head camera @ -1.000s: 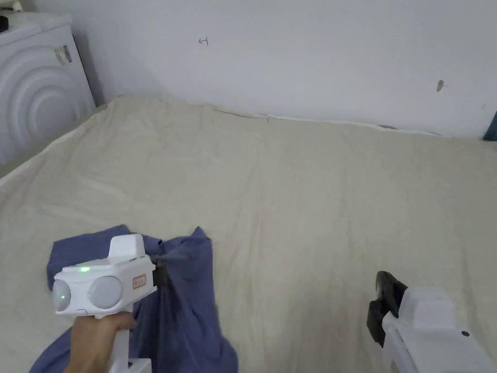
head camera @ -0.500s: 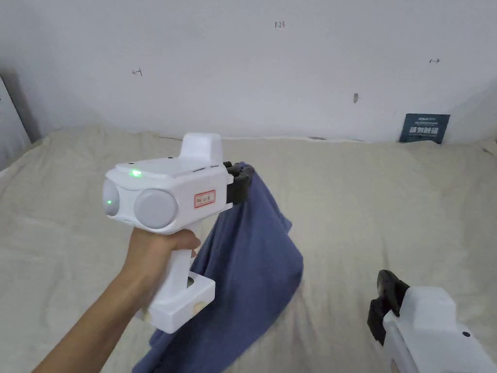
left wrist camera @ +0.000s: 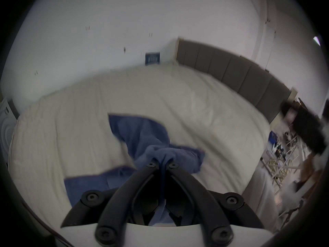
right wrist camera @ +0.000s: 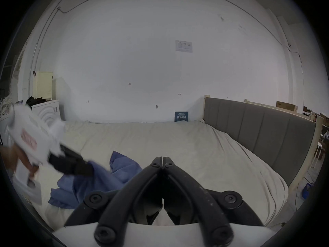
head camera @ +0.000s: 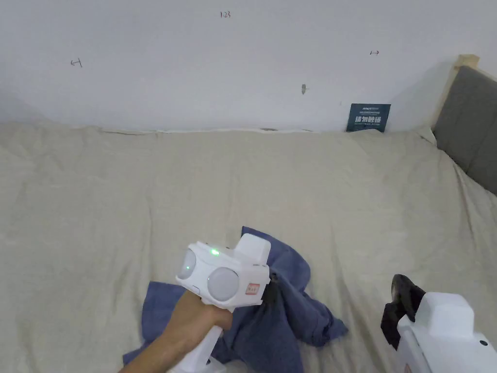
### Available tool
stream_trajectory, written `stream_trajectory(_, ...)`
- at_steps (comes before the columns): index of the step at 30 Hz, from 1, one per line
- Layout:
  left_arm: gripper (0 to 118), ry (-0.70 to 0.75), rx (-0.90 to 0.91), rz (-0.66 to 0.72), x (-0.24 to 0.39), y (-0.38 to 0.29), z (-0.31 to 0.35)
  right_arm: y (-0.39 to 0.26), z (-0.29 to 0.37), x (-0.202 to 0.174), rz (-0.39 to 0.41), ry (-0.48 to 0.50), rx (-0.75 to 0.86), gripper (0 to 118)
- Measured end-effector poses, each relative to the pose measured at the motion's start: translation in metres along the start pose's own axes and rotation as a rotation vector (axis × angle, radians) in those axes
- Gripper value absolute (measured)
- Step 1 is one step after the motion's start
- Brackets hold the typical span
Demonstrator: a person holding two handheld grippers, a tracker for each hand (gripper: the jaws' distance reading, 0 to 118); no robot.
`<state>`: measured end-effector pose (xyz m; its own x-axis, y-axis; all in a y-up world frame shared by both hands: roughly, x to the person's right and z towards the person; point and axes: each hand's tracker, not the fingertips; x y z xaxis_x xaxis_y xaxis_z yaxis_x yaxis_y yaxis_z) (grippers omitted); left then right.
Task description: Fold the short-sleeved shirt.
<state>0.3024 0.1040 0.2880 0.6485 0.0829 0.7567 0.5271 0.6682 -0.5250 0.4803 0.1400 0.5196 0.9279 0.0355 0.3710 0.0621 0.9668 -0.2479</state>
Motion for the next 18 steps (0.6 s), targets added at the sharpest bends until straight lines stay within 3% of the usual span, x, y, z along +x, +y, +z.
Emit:
stream_trajectory(6, 7, 0.131, -0.241, 0.018, -0.001, -0.049, -0.063, -0.007, -0.003, 0.0, -0.002, -0.002, -0.029, 1)
stream_trajectory(9, 14, 0.146, -0.182, 0.06, 0.0, -0.061, -0.057, -0.007, -0.002, -0.004, 0.003, 0.009, -0.032, 1)
stream_trajectory(10, 24, 0.13, -0.141, 0.084, 0.002, -0.06, -0.049, -0.006, -0.002, -0.005, 0.005, 0.012, -0.031, 1)
stream_trajectory(11, 41, 0.119, -0.115, 0.116, 0.002, -0.058, -0.04, -0.005, -0.001, -0.005, 0.009, 0.013, -0.03, 1)
stream_trajectory(13, 93, 0.124, -0.077, 0.127, -0.003, -0.052, -0.026, -0.003, -0.001, -0.007, 0.011, 0.018, -0.024, 1)
stream_trajectory(14, 108, 0.133, -0.028, 0.13, -0.004, -0.049, -0.014, 0.0, -0.002, -0.008, 0.013, 0.021, -0.021, 1)
stream_trajectory(15, 115, 0.133, 0.029, 0.132, -0.005, -0.046, 0.001, 0.002, -0.001, -0.009, 0.015, 0.021, -0.017, 1)
stream_trajectory(18, 113, 0.16, 0.208, 0.118, -0.014, -0.038, 0.043, 0.009, -0.001, -0.013, 0.015, 0.023, 0.001, 2)
